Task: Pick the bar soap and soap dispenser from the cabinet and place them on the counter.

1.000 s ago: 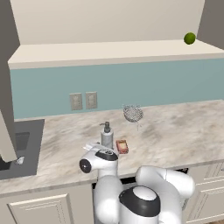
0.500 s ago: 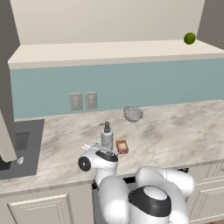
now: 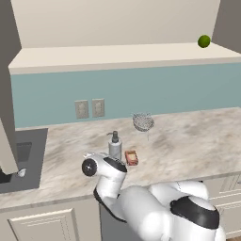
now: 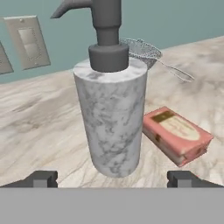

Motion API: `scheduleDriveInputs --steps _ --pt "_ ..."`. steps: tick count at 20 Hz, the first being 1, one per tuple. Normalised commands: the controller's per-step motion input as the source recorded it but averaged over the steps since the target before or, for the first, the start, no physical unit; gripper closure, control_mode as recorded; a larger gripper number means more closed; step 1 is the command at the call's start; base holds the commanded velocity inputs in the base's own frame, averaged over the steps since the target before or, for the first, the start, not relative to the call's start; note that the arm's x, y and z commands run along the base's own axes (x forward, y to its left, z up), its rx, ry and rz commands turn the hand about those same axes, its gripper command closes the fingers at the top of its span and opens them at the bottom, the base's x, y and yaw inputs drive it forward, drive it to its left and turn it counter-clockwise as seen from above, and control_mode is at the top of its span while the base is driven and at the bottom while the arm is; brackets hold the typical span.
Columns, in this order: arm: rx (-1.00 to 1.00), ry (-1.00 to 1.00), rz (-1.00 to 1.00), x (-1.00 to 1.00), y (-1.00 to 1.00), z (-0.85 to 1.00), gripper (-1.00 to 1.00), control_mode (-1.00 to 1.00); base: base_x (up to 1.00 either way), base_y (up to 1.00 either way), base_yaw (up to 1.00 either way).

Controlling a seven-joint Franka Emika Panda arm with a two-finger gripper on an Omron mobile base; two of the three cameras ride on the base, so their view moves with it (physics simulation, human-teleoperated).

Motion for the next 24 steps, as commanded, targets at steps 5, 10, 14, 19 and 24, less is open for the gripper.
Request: scheduleDriveInputs --steps 5,10,14,19,24 --pt "0.04 0.12 0.01 -0.43 0.09 0.13 -1.0 -1.0 0.0 0.0 0.0" --pt "0.04 0.14 0.07 -0.3 0.0 0.15 -1.0 -1.0 0.0 0.0 0.0" --pt "0.0 0.11 0.11 -0.32 0.0 0.16 -1.0 -1.0 0.0 0.0 0.0" --pt "0.02 0.1 0.1 -0.29 0.01 0.26 -1.0 -1.0 0.0 0.0 0.0" --pt "0.04 0.08 0.06 -0.17 0.02 0.37 -1.0 -1.0 0.0 0.0 0.0"
